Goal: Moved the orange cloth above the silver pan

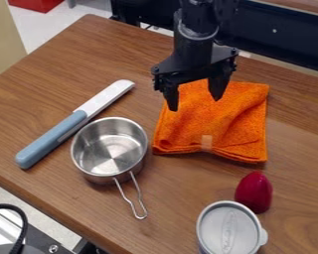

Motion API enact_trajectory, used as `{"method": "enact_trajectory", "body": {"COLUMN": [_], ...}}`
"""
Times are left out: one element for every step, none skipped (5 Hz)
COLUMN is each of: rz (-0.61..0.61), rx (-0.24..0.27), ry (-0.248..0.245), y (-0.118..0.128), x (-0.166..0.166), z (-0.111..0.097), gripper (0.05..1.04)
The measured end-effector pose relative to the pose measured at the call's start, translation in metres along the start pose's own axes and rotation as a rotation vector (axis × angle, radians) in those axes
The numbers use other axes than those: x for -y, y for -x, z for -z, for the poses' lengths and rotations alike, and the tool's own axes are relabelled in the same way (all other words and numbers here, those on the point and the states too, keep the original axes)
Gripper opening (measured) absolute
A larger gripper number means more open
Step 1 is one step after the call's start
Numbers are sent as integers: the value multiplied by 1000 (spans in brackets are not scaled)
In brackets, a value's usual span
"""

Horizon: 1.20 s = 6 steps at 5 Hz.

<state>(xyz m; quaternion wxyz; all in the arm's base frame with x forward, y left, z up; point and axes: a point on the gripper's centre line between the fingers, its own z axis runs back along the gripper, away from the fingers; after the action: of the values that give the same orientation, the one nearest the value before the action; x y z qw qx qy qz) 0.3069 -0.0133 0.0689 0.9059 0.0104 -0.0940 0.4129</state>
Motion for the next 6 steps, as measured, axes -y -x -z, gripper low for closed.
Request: {"method": "enact_trajectory", "body": {"rz": [7, 87, 195, 304, 339, 200], "rx": [-20, -25, 36, 65, 51, 104], "ry": [-27, -34, -30, -13, 4, 29], "y": [4, 1, -4, -10, -7, -2], "x": [-4, 2, 7, 20, 36, 46], "z": [9, 14, 13, 17, 27, 35], "gripper": [1001, 959, 696, 423, 182, 67]}}
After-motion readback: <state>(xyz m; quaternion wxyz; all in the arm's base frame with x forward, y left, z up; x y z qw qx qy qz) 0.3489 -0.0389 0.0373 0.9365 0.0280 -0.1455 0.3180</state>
